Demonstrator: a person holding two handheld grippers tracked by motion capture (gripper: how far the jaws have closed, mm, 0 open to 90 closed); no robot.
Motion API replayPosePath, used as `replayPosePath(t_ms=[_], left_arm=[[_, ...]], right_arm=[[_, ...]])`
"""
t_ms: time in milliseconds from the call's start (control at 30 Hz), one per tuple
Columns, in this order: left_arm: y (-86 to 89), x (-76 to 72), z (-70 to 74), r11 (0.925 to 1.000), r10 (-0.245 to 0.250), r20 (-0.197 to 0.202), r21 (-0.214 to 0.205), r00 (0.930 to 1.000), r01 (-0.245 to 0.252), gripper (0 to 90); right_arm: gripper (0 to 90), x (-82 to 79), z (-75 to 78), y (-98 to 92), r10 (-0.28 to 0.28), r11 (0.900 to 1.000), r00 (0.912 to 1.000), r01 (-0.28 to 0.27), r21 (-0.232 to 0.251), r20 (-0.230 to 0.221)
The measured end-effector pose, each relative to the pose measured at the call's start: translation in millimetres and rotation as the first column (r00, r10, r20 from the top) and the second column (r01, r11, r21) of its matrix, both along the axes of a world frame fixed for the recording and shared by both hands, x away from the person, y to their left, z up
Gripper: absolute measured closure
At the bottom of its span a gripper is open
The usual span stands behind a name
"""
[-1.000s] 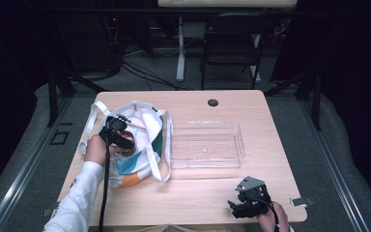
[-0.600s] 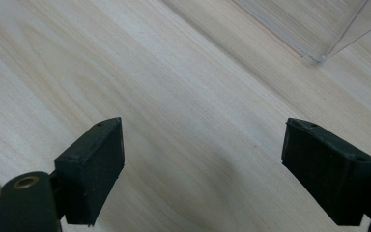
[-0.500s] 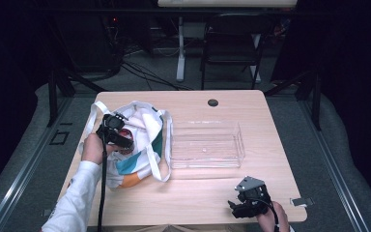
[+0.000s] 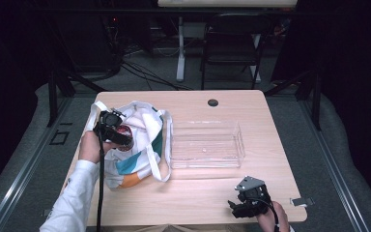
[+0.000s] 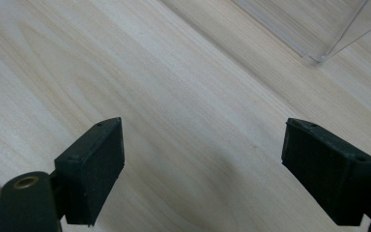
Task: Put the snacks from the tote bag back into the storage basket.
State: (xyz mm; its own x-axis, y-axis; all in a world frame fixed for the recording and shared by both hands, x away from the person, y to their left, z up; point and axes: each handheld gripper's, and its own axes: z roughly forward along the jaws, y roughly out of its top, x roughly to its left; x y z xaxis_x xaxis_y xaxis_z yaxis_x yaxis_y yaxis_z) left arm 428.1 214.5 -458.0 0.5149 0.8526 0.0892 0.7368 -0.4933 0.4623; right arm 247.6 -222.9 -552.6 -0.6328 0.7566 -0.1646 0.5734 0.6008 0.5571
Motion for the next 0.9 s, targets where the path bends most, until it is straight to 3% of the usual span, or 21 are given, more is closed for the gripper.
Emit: replayPosePath(t_ms=[167, 900], left_arm=[[0.9, -2.8, 9.6, 1.0, -0.005, 0.022, -0.008, 0.9998, 0.005, 25.7], [0.0, -6.3, 32.2, 0.9991, -0.029, 0.044, -0.029, 0.9986, 0.03, 25.7]], right_arm=[[14.7, 0.3, -0.3, 0.0, -0.003, 1.0, 1.0, 0.003, 0.002, 0.003], [14.7, 0.9, -0.5, 0.2, -0.004, 1.0, 1.0, 0.004, -0.001, 0.002]])
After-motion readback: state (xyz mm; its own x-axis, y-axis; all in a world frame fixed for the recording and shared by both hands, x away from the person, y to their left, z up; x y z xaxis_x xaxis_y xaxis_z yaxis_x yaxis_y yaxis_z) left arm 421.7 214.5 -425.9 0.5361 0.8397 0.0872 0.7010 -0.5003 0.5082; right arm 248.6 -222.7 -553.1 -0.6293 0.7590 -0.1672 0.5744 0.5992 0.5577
